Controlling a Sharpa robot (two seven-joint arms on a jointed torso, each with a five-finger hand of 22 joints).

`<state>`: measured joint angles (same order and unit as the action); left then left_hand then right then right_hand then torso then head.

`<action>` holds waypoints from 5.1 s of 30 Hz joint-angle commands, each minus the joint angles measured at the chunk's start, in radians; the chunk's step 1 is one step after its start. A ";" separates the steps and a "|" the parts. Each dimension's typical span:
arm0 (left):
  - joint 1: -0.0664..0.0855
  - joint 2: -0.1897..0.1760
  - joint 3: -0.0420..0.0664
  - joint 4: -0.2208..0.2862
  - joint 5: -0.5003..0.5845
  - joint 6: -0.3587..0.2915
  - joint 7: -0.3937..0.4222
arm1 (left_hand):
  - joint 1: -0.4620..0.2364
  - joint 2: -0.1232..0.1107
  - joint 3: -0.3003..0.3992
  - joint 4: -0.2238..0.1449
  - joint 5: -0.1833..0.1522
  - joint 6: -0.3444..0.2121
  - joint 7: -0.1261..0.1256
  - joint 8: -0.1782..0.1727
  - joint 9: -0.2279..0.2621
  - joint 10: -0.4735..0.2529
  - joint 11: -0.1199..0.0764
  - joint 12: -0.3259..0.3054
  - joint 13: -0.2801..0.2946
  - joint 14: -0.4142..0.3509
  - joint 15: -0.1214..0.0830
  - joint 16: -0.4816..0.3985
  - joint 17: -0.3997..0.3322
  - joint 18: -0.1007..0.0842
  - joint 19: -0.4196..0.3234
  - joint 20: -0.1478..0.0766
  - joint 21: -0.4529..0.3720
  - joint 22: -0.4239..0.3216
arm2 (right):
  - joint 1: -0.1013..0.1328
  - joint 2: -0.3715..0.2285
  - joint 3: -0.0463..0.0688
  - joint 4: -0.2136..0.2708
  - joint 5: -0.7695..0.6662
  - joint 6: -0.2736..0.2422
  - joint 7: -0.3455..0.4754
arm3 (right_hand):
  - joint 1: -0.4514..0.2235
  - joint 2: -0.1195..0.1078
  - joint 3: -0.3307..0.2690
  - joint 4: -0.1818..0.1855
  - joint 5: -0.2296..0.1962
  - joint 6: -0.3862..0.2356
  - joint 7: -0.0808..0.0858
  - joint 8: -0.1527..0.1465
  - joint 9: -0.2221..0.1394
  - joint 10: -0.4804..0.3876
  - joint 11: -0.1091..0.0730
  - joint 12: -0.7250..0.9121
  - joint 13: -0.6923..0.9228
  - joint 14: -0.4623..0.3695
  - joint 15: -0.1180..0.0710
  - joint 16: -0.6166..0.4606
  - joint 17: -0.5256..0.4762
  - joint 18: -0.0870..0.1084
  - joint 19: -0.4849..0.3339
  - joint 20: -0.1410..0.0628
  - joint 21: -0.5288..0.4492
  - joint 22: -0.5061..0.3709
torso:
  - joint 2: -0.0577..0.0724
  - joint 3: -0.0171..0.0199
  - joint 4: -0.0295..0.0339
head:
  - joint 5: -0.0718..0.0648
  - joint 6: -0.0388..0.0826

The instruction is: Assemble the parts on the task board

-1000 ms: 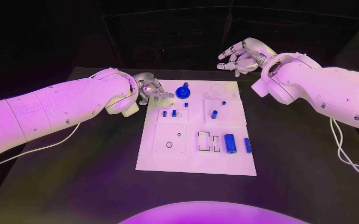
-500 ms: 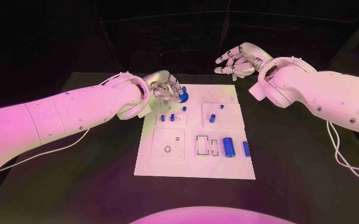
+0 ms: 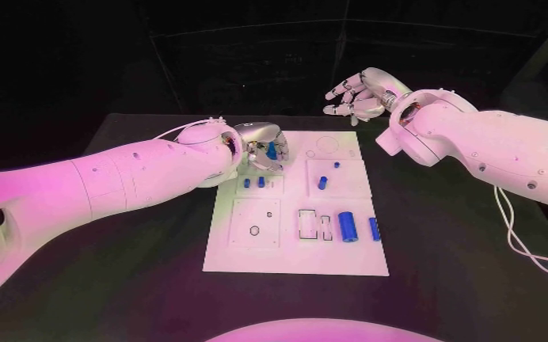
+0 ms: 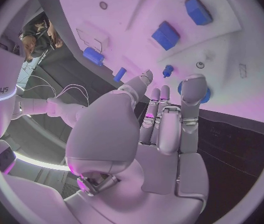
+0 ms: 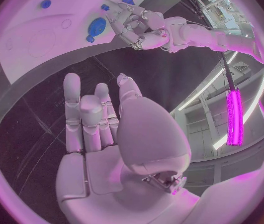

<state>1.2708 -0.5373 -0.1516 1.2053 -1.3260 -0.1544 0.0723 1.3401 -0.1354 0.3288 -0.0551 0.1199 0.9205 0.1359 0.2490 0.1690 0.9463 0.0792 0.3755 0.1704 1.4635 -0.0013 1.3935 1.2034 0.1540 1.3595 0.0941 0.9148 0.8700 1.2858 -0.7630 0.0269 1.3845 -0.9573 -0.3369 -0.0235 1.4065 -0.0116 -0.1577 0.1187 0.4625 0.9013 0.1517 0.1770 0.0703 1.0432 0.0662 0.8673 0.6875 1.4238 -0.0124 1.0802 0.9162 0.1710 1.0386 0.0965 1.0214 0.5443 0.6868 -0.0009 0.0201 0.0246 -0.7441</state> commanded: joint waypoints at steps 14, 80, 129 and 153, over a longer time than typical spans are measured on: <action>-0.002 0.051 -0.001 -0.058 -0.115 0.050 -0.050 | -0.005 0.014 0.028 -0.003 -0.005 0.043 -0.004 -0.017 -0.018 0.045 -0.002 -0.022 -0.039 0.031 -0.008 0.009 -0.002 -0.019 0.035 -0.004 0.054 0.057 | 0.002 0.005 0.001 0.000 0.003 0.006 0.010 | 0.008 0.001 -0.001 0.004 0.004 -0.003 0.000 0.007 -0.001 -0.008 -0.003 0.002 -0.002 -0.004 0.000 -0.006 0.000 0.014 -0.005 0.000 -0.004 -0.001 | 0.000 0.0013 0.0012 | -0.006 0.000; -0.020 -0.081 0.066 0.046 -0.040 -0.021 -0.037 | 0.017 0.070 0.153 -0.044 -0.053 0.165 -0.010 -0.025 -0.031 0.193 -0.022 -0.063 -0.086 0.036 -0.025 0.011 -0.021 -0.040 0.069 -0.022 0.158 0.179 | 0.002 0.010 0.001 -0.012 0.003 0.013 0.011 | 0.011 0.003 0.000 0.005 0.005 -0.003 0.000 0.008 -0.001 -0.008 -0.003 0.003 -0.003 -0.003 0.000 -0.005 0.003 0.014 -0.004 0.000 -0.005 -0.002 | -0.001 -0.0001 0.0046 | -0.004 0.005; -0.048 -0.103 0.066 0.027 -0.036 0.045 -0.058 | 0.004 0.062 0.155 -0.044 -0.054 0.168 -0.011 -0.030 -0.033 0.198 -0.022 -0.071 -0.088 0.035 -0.024 0.009 -0.027 -0.041 0.069 -0.021 0.162 0.185 | 0.002 0.014 0.001 -0.017 0.003 0.015 0.012 | 0.013 0.003 0.001 0.005 0.005 -0.003 0.000 0.009 -0.001 -0.007 -0.003 0.004 -0.005 -0.003 0.000 -0.006 0.003 0.014 -0.003 0.000 -0.006 -0.002 | -0.001 0.0011 0.0015 | 0.001 -0.008; -0.048 -0.087 0.066 0.005 -0.036 0.103 -0.104 | -0.038 0.025 0.152 -0.039 -0.057 0.088 0.005 -0.100 -0.064 0.146 0.000 -0.134 -0.104 0.030 -0.006 0.003 -0.048 -0.041 0.060 -0.007 0.156 0.187 | 0.002 0.013 0.001 -0.015 0.003 0.015 0.011 | 0.013 0.003 0.001 0.005 0.005 -0.003 0.000 0.009 -0.001 -0.007 -0.003 0.004 -0.005 -0.003 0.000 -0.006 0.003 0.014 -0.003 0.000 -0.006 -0.002 | -0.001 0.0010 0.0021 | -0.004 -0.012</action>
<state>1.2225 -0.6255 -0.0855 1.2111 -1.3616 -0.0729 -0.0196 1.3057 -0.1075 0.4820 -0.0951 0.0618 1.0146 0.1415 0.1539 0.1072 1.0962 0.0806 0.2448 0.0667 1.4652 -0.0138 1.4012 1.1557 0.1242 1.4195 0.0803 1.0737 1.0560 1.2853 -0.7503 0.0268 1.3686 -0.9573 -0.3258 -0.0218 1.4106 -0.0075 -0.1579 0.1185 0.4625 0.9012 0.1516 0.1820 0.0703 1.0396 0.0626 0.8673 0.6841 1.4238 -0.0124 1.0803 0.9175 0.1711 1.0386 0.0965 1.0214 0.5434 0.6860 0.0003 0.0213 0.0200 -0.7560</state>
